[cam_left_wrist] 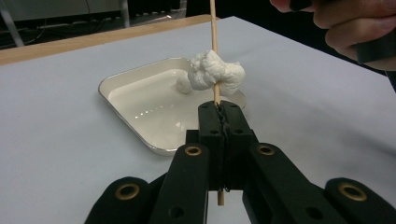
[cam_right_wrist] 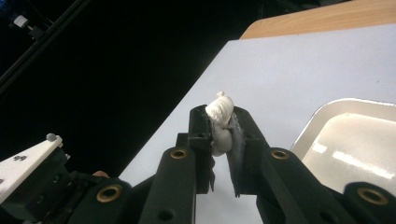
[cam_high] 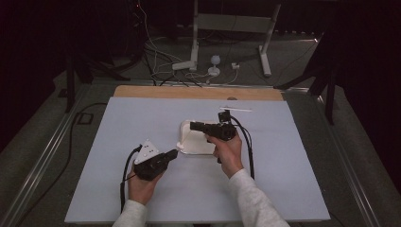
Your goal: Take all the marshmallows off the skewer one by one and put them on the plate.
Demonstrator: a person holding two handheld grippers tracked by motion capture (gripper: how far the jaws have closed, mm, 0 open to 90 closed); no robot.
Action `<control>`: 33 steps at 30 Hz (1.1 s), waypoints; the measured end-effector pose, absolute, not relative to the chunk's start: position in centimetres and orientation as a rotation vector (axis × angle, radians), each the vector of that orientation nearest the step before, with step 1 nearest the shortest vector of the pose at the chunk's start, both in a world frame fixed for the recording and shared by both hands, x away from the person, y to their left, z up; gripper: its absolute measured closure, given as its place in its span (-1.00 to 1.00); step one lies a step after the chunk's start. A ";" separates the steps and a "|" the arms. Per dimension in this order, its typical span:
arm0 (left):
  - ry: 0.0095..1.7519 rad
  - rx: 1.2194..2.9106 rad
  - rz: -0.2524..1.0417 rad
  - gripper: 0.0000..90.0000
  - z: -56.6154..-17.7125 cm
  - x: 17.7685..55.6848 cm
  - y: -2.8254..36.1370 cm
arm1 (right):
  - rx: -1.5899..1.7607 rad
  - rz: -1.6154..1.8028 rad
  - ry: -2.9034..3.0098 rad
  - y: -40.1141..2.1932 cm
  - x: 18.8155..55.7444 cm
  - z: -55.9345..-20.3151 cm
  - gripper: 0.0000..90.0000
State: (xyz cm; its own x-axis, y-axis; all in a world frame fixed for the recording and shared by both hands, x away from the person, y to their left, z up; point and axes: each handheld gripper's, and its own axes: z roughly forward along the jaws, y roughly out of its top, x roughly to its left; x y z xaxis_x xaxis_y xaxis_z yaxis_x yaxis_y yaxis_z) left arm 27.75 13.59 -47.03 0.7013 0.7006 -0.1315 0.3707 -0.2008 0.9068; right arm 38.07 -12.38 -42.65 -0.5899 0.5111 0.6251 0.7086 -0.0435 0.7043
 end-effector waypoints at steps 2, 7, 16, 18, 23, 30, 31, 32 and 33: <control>0.845 1.808 0.373 1.00 -47.0 27.8 13.6 | -1.332 -1.703 -2.033 -12.4 38.0 -42.5 0.80; 0.843 1.811 0.367 1.00 -47.0 27.8 13.8 | -1.342 -1.705 -2.041 -12.6 38.2 -42.3 0.80; 0.839 1.826 0.383 1.00 -46.8 27.8 13.7 | -1.347 -1.711 -2.041 -13.2 38.5 -42.1 0.80; 0.840 1.829 0.386 1.00 -46.7 27.8 13.7 | -1.356 -1.716 -2.039 -13.4 38.5 -42.2 0.80; 0.853 1.875 0.421 1.00 -46.7 27.7 13.8 | -1.455 -1.761 -2.029 -14.3 38.7 -41.8 0.82; 0.913 1.792 0.388 1.00 -46.7 28.1 15.4 | -1.468 -1.793 -2.091 -18.4 39.1 -39.5 0.81; 0.912 1.795 0.389 1.00 -46.7 28.0 15.2 | -1.453 -1.789 -2.098 -18.5 39.1 -39.6 0.80; 0.907 1.800 0.385 1.00 -46.8 28.0 15.1 | -1.444 -1.785 -2.104 -18.5 39.1 -39.6 0.80; 0.908 1.800 0.384 1.00 -46.8 28.0 15.0 | -1.429 -1.772 -2.113 -18.4 39.1 -40.0 0.79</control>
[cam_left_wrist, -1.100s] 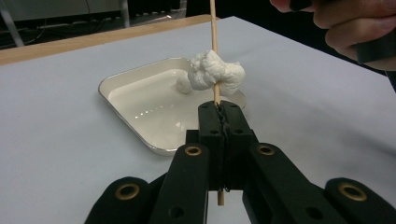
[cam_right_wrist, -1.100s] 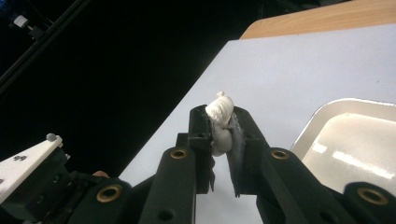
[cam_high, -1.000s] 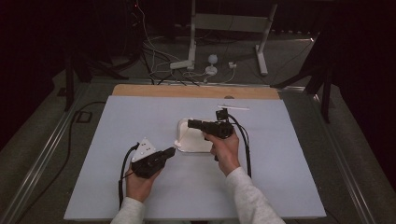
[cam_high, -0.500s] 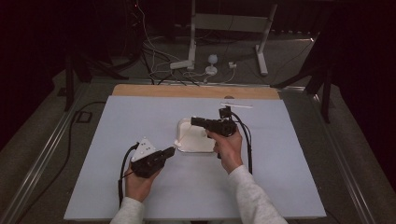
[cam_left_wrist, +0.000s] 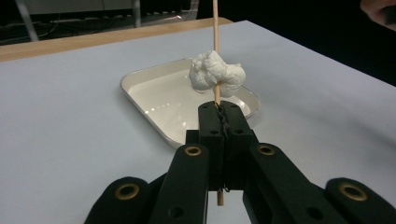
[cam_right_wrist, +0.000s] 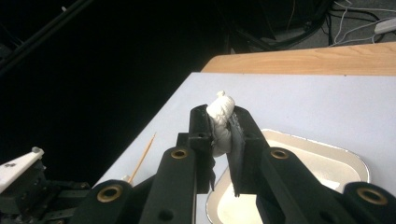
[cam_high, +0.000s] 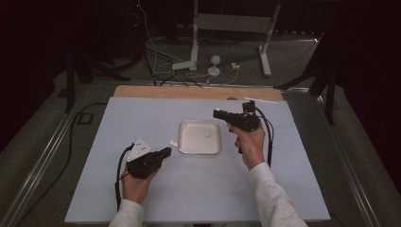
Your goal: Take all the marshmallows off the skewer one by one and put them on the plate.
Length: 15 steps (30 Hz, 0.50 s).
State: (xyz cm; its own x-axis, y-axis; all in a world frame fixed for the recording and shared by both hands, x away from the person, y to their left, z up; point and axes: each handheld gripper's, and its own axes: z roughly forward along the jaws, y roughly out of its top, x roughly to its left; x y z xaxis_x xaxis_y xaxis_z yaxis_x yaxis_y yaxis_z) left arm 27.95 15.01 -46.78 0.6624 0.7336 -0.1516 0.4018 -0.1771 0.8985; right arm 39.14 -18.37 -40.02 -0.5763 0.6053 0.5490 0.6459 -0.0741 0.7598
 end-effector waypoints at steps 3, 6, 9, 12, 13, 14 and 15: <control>0.913 1.799 0.380 1.00 -46.8 28.0 15.0 | -1.425 -1.754 -2.141 -18.1 39.0 -40.4 0.79; 0.919 1.794 0.375 1.00 -46.9 28.1 15.0 | -1.412 -1.719 -2.180 -17.8 39.0 -40.9 0.78; 0.920 1.787 0.370 0.99 -46.8 28.1 15.0 | -1.413 -1.672 -2.227 -17.4 39.1 -41.4 0.77; 0.927 1.780 0.368 0.99 -46.8 28.1 15.0 | -1.429 -1.604 -2.296 -17.1 39.1 -42.1 0.76; 0.928 1.780 0.366 0.99 -46.8 28.1 15.0 | -1.429 -1.604 -2.296 -17.1 39.1 -42.1 0.76; 0.931 1.781 0.368 0.99 -46.8 28.1 15.0 | -1.430 -1.588 -2.311 -16.9 39.1 -42.4 0.76; 0.931 1.781 0.360 0.99 -46.9 28.2 15.0 | -1.430 -1.573 -2.319 -16.8 39.1 -42.7 0.75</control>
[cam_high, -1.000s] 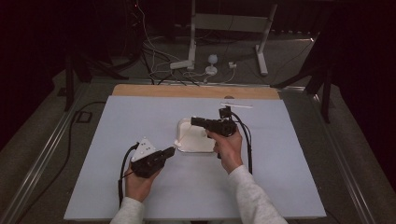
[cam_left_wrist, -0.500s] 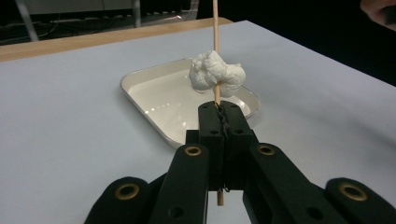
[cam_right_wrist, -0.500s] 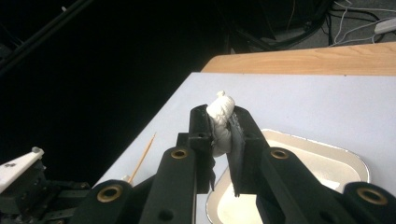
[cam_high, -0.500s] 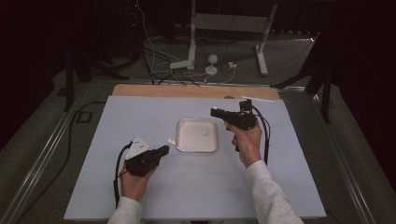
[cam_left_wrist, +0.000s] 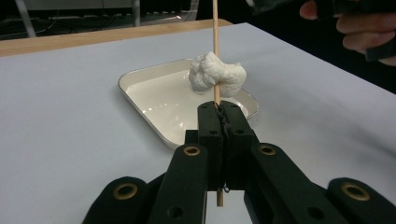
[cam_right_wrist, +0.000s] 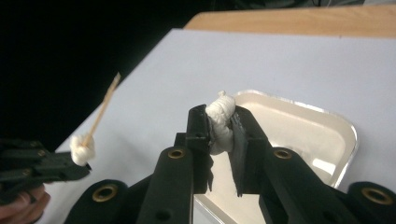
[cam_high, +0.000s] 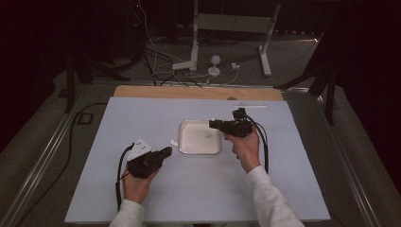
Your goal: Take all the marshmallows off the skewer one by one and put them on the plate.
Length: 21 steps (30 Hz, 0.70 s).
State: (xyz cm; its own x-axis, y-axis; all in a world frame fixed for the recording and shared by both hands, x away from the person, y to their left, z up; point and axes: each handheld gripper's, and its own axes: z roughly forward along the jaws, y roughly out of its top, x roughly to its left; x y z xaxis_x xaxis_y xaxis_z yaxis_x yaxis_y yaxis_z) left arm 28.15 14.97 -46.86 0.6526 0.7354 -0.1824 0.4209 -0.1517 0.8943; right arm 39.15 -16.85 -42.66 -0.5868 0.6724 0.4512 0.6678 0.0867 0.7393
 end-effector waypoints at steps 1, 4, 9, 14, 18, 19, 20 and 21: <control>0.931 1.783 0.360 0.99 -46.9 28.2 14.9 | 1.421 1.530 2.325 -16.7 39.1 -43.0 0.75; 0.937 1.794 0.366 0.99 -46.9 28.2 14.7 | 1.421 1.455 2.359 -16.2 39.1 -43.8 0.75; 0.961 1.782 0.372 0.99 -46.9 28.2 14.9 | 1.423 1.339 2.407 -15.3 39.2 -45.1 0.74; 0.988 1.762 0.383 0.98 -46.9 28.3 15.1 | 1.433 1.260 2.436 -14.7 39.5 -46.3 0.70; 0.993 1.758 0.368 0.98 -47.1 28.4 15.2 | 1.451 1.223 2.420 -14.5 39.6 -46.8 0.16; 0.993 1.760 0.367 0.98 -47.1 28.4 15.2 | 1.451 1.209 2.416 -14.5 39.6 -46.9 0.07; 0.995 1.764 0.364 0.98 -47.1 28.5 15.2 | 1.453 1.211 2.413 -14.6 39.7 -46.9 -0.01; 0.994 1.763 0.354 0.98 -47.1 28.5 15.2 | 1.464 1.230 2.412 -14.7 39.6 -46.8 -0.09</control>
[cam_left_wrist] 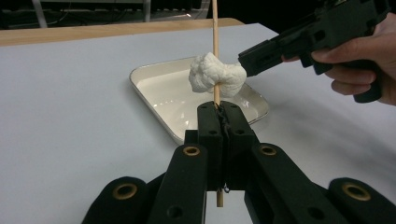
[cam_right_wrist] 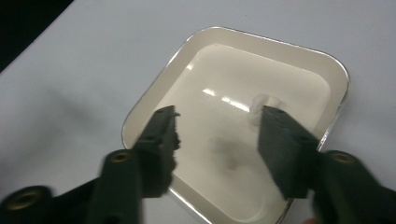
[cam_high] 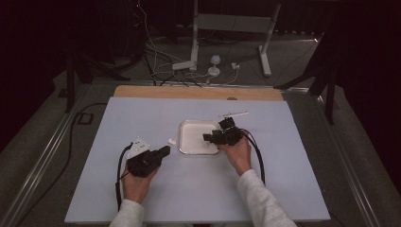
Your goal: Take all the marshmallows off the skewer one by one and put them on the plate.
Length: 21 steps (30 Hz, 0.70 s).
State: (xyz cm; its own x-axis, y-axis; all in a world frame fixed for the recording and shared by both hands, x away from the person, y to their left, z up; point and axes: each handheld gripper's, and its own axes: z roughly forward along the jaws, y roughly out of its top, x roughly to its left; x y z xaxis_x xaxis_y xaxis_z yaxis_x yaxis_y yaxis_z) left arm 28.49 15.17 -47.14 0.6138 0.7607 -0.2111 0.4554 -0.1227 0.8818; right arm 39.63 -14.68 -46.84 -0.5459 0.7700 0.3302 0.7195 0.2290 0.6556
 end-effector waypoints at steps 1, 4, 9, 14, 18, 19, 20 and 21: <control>0.994 1.764 0.353 0.98 -47.2 28.5 15.1 | 1.467 1.238 2.406 -14.7 39.5 -46.7 -0.17; 0.984 1.767 0.342 0.98 -47.2 28.6 15.0 | 1.452 1.268 2.396 -14.8 39.1 -46.2 -0.40; 0.982 1.767 0.342 0.98 -47.1 28.7 14.7 | 1.427 1.385 2.412 -14.4 38.4 -45.2 -0.51; 0.982 1.773 0.347 0.98 -47.2 28.6 14.6 | 1.387 1.492 2.454 -13.4 37.5 -44.8 -0.50; 0.977 1.772 0.344 0.98 -47.2 28.6 14.4 | 1.363 1.551 2.494 -12.4 36.9 -44.7 -0.40; 0.976 1.772 0.343 0.98 -47.2 28.6 14.4 | 1.343 1.606 2.516 -11.6 36.5 -44.6 -0.35; 0.974 1.773 0.340 0.98 -47.2 28.5 14.4 | 1.332 1.630 2.521 -11.2 36.4 -44.6 -0.24; 0.970 1.774 0.340 0.98 -47.2 28.5 14.3 | 1.319 1.656 2.528 -10.9 36.2 -44.5 -0.17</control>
